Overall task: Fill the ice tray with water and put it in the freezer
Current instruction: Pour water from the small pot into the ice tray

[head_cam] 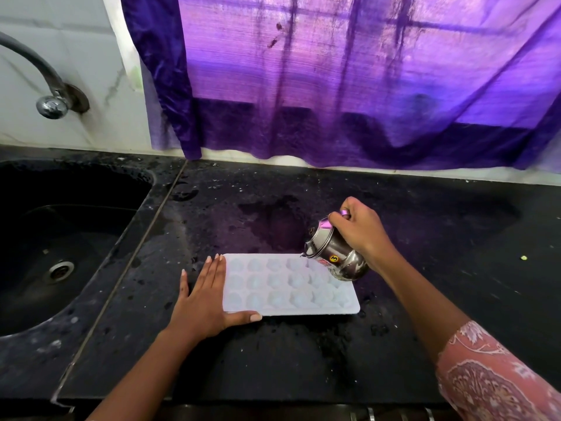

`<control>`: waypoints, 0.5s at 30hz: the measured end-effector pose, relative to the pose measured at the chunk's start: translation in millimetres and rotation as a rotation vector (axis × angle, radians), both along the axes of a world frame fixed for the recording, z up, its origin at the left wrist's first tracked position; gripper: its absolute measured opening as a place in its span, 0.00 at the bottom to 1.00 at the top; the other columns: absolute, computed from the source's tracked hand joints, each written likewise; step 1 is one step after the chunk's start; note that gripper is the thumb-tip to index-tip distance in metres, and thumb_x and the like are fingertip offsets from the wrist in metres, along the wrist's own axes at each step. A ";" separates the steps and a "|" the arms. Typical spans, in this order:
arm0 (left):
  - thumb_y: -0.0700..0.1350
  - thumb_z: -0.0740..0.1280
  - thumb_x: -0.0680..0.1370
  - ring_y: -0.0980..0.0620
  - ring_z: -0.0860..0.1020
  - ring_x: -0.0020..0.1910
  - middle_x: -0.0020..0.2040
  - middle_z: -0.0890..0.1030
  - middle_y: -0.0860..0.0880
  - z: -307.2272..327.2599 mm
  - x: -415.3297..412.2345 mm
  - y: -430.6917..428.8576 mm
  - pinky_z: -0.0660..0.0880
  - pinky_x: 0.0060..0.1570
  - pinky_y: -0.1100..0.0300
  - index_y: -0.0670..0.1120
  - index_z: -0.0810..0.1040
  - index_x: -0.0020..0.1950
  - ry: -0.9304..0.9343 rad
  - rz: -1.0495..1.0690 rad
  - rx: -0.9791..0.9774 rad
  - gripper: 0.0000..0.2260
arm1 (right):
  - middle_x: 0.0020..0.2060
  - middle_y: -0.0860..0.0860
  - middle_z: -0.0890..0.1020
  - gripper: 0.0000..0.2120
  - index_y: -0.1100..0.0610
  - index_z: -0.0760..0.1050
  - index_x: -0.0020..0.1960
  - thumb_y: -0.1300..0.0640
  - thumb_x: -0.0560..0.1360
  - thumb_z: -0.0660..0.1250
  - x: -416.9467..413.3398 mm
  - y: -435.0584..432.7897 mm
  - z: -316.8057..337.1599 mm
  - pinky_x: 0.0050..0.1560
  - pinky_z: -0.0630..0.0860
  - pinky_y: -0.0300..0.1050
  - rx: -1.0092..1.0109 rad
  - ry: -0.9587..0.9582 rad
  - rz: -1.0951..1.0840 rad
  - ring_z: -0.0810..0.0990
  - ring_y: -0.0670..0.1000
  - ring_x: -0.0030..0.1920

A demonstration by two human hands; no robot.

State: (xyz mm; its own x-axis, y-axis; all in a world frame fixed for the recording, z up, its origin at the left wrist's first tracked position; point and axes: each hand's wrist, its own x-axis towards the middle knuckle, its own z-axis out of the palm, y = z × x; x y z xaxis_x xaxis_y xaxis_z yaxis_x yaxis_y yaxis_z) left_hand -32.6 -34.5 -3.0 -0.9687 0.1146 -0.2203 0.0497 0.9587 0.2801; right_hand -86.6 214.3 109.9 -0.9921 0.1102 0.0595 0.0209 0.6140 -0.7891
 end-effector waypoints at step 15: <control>0.84 0.40 0.46 0.60 0.31 0.69 0.76 0.35 0.51 1.7 0.5 0.3 0.29 0.68 0.45 0.45 0.33 0.74 -0.005 -0.003 0.006 0.67 | 0.31 0.48 0.68 0.13 0.54 0.60 0.34 0.60 0.74 0.61 -0.1 2.3 8.3 0.30 0.63 0.38 0.043 0.008 0.011 0.65 0.46 0.31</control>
